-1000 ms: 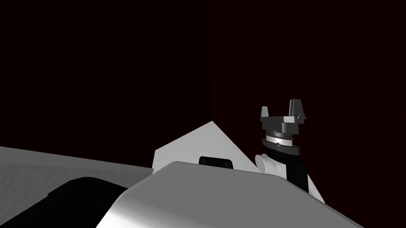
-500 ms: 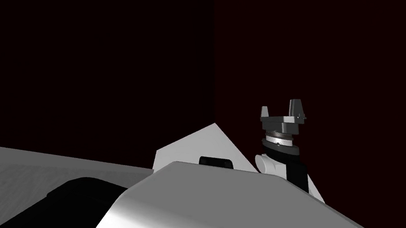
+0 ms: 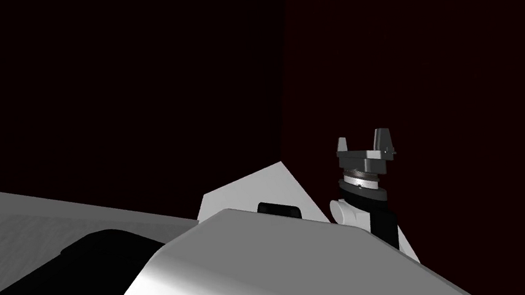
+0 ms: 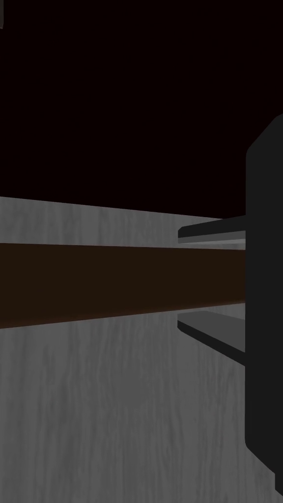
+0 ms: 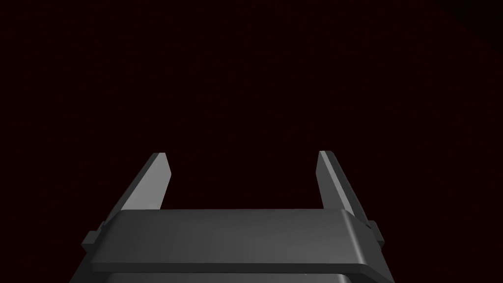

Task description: Push the door open

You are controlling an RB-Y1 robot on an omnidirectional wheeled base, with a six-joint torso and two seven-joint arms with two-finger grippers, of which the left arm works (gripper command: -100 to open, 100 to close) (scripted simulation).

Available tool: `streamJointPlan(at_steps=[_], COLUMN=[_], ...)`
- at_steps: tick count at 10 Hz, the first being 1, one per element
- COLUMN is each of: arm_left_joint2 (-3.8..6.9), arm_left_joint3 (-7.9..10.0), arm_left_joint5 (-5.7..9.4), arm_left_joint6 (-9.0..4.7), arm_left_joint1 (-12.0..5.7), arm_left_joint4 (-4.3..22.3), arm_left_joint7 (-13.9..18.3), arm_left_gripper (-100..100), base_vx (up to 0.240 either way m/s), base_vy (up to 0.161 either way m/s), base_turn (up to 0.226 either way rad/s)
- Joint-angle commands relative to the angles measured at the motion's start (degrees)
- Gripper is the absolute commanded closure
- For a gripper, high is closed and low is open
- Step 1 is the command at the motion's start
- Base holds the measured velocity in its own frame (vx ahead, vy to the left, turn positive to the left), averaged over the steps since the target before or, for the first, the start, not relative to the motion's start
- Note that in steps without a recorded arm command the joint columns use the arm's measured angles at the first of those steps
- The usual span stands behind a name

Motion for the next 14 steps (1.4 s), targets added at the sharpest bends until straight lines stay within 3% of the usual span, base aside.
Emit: streamJointPlan(at_steps=[1, 3, 4, 7, 14], arm_left_joint2=[-0.13, -0.56, -0.56, -1.32, -2.53], arm_left_joint3=[0.09, 0.43, 0.43, 1.03, 1.98], arm_left_joint5=[0.16, 0.6, 0.6, 1.38, 2.61], arm_left_joint6=[1.15, 2.86, 2.86, 5.84, 10.54], arm_left_joint1=[-0.45, -0.75, -0.75, -1.28, -2.12], arm_left_joint4=[-1.5, -2.78, -2.78, -5.01, -8.55], arm_left_joint7=[-0.73, -1.61, -1.61, -3.16, -5.6], arm_left_gripper=[100, 100, 100, 100, 100], base_vx=[0.177, 0.207, 0.134, 0.178, 0.185], base_vy=[0.016, 0.015, 0.013, 0.015, -0.001], base_turn=[0.096, 0.13, 0.044, 0.131, 0.094])
